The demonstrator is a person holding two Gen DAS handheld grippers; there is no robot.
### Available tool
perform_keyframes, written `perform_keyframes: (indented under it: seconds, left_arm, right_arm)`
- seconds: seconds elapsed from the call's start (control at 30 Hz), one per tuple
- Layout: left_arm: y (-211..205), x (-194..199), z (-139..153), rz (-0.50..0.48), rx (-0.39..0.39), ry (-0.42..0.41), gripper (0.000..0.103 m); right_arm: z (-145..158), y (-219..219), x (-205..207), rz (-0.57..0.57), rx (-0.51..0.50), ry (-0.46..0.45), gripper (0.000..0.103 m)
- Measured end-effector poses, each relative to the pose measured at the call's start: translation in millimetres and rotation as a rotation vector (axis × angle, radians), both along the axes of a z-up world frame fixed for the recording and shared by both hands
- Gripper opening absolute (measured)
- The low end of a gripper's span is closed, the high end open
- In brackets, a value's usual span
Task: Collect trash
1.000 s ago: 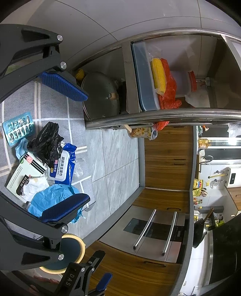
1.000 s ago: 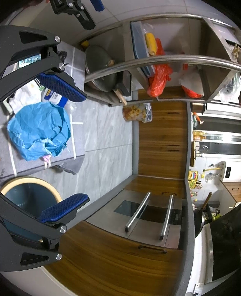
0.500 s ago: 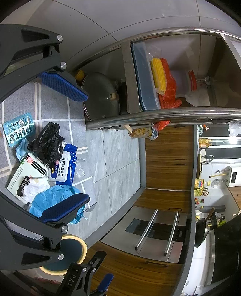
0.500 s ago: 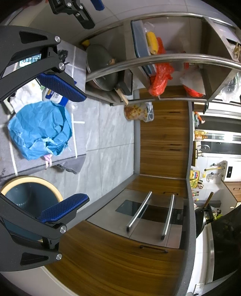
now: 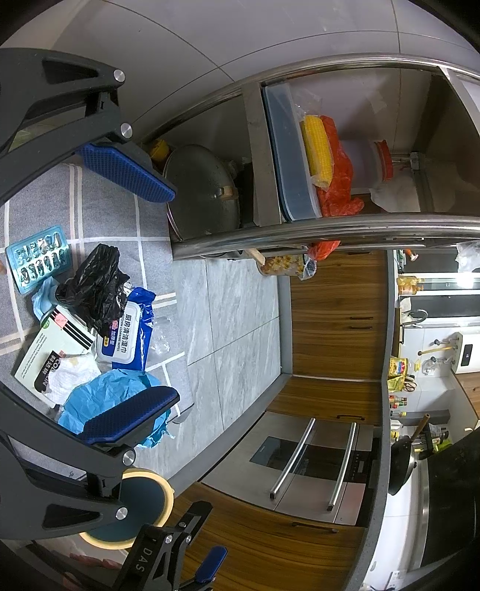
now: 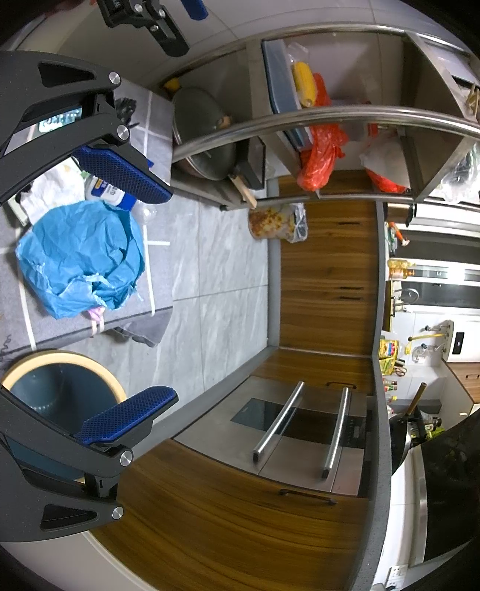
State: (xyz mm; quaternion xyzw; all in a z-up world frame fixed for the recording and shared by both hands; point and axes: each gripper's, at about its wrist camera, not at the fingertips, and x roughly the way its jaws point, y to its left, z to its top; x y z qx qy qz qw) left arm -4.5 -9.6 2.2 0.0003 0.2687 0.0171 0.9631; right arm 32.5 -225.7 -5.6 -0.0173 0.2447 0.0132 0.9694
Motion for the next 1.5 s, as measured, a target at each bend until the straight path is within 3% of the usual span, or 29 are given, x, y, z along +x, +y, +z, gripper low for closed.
perform_keyframes:
  seconds: [0.2, 0.37, 0.43, 0.5, 0.57, 0.7, 0.8, 0.97, 1.03, 1.13, 1.23, 1.3, 1.5]
  left_arm:
    - [3, 3, -3, 0.004, 0.021, 0.013, 0.098]
    - [17, 5, 2, 0.016, 0.004, 0.009, 0.098]
    - [25, 6, 4, 0.006, -0.033, 0.003, 0.098]
    - [39, 6, 4, 0.001, -0.119, 0.003, 0.098]
    - [45, 11, 3, 0.025, -0.142, 0.007, 0.097]
    - [48, 28, -1, 0.065, -0.088, 0.017, 0.097]
    - [52, 47, -6, 0.075, -0.079, 0.025, 0.098]
    - [45, 68, -29, 0.075, -0.043, 0.116, 0.097]
    - [42, 75, -40, 0.052, -0.072, 0.161, 0.097]
    - [39, 82, -55, 0.054, -0.048, 0.216, 0.097]
    - [37, 88, -71, 0.052, -0.034, 0.275, 0.095]
    - [37, 93, -80, 0.045, -0.036, 0.316, 0.091]
    - [38, 102, -107, -0.010, -0.076, 0.436, 0.082]
  right_arm:
    - [0, -2, 1, -0.002, 0.013, 0.007, 0.098]
    - [-9, -24, 2, -0.010, 0.114, 0.043, 0.098]
    - [-13, -34, 3, -0.013, 0.157, 0.059, 0.098]
    - [-14, -39, 6, 0.010, 0.180, 0.069, 0.098]
    - [-11, -39, 17, 0.031, 0.180, 0.078, 0.098]
    - [-10, -49, 49, 0.063, 0.195, 0.137, 0.098]
    - [-15, -44, 75, 0.062, 0.135, 0.177, 0.098]
    - [-41, -40, 99, 0.134, 0.174, 0.301, 0.098]
    - [-50, -37, 107, 0.159, 0.195, 0.352, 0.098]
    - [-60, -33, 116, 0.112, 0.143, 0.402, 0.096]
    - [-75, -34, 125, 0.113, 0.165, 0.474, 0.094]
    - [-82, -32, 129, 0.130, 0.157, 0.504, 0.089]
    - [-105, -18, 140, 0.185, 0.127, 0.606, 0.059]
